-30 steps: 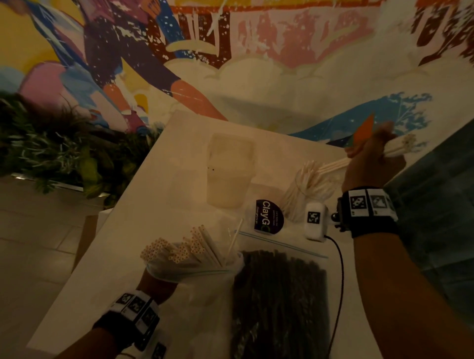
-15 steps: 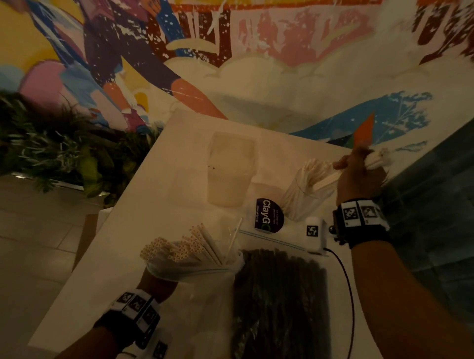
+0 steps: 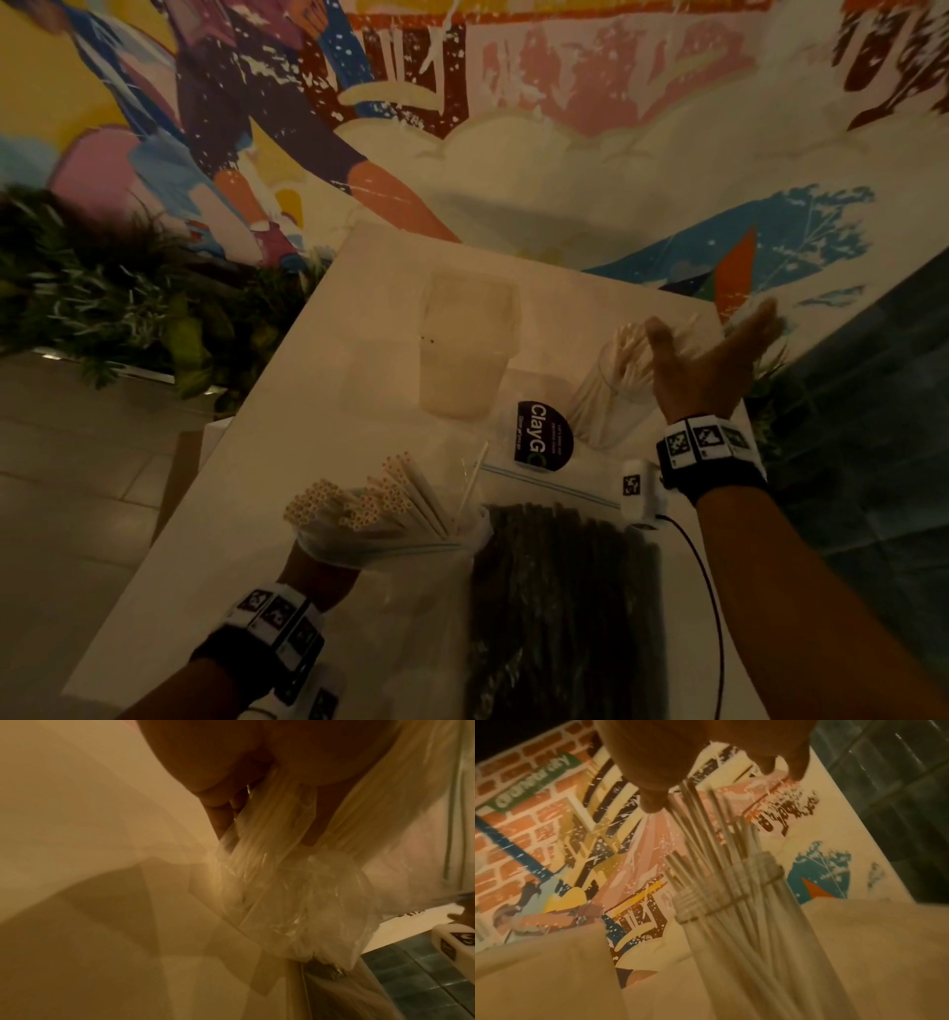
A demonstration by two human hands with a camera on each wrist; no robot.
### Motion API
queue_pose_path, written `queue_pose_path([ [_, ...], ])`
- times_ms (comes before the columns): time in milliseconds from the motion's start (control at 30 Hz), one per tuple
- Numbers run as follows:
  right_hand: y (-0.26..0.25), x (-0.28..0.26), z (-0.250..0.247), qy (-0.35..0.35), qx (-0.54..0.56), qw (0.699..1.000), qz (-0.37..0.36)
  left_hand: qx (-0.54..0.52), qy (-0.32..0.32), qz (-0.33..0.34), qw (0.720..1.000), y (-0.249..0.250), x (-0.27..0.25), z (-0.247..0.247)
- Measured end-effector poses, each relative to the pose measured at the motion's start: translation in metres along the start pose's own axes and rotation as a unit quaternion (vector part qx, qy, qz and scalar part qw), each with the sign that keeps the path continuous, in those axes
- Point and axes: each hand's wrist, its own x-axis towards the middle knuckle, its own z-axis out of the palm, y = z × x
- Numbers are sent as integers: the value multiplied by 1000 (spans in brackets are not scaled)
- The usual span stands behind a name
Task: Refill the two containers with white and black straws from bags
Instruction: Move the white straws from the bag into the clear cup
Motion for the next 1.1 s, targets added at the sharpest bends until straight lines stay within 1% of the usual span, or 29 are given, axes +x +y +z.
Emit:
queue_pose_path([
  [33,-3,2,-4,34,25,998,-38,-40,-31,-10,999,13,-4,8],
  [67,-2,5,-3,49,27,996,-74,-58,-55,-22,997,25,-10,14],
  [100,-5,4,-4,35,11,994,-99,-28,-61,-21,998,32,-16,17],
  [133,-9,6,-2,9,-27,992,-123,-14,-53,-2,999,42,-22,24],
  [167,-10,7,2,-47,-69,987,-139,0,-24,5,1000,27,-11,16],
  [233,-4,6,14,-171,-150,963,-148,17,-14,-13,1000,14,-4,10],
  [267,-1,5,17,-206,-179,950,-151,32,-13,-16,999,14,-5,8],
  [300,1,7,20,-225,-196,944,-143,53,-22,-12,998,11,-3,6],
  [333,-2,8,20,-230,-197,945,-123,83,-31,-14,996,12,-5,5],
  [367,-5,10,19,-228,-194,948,-103,91,-43,-15,995,13,-6,6],
  [400,-8,11,19,-212,-192,953,-97,94,-47,-14,994,17,-9,8],
  [467,-16,8,19,-170,-192,959,-124,110,-37,6,993,21,-10,11],
  [500,-19,5,20,-169,-189,957,-141,116,-22,11,993,19,-9,8],
  [533,-23,1,21,-178,-193,952,-156,116,-19,0,993,22,-12,9],
  [567,-22,-2,24,-190,-206,945,-167,122,-28,2,992,19,-10,8],
  [633,-19,-5,28,-209,-255,928,-174,110,-43,-15,993,18,-5,9],
  [667,-15,-4,29,-206,-276,925,-162,101,-43,-29,994,19,-5,9],
  [767,-4,0,30,-182,-293,933,-98,58,-20,-57,996,12,1,6],
  [833,-4,5,27,-207,-294,930,-81,50,-6,-60,997,11,-2,5],
  [900,-7,12,24,-246,-294,921,-73,45,-10,-64,997,10,0,4],
  [967,-14,14,19,-262,-299,917,-42,18,-12,-67,997,12,3,6],
  [1000,-19,11,15,-239,-292,925,-43,21,-8,-59,998,13,2,7],
  [1033,-24,6,12,-193,-264,943,-71,28,-4,-50,998,14,3,9],
  [1067,-33,-4,6,-140,-205,961,-121,28,-7,-43,999,16,0,7],
  [1100,-42,-19,2,-116,-127,971,-163,44,-19,-30,998,15,-1,7],
])
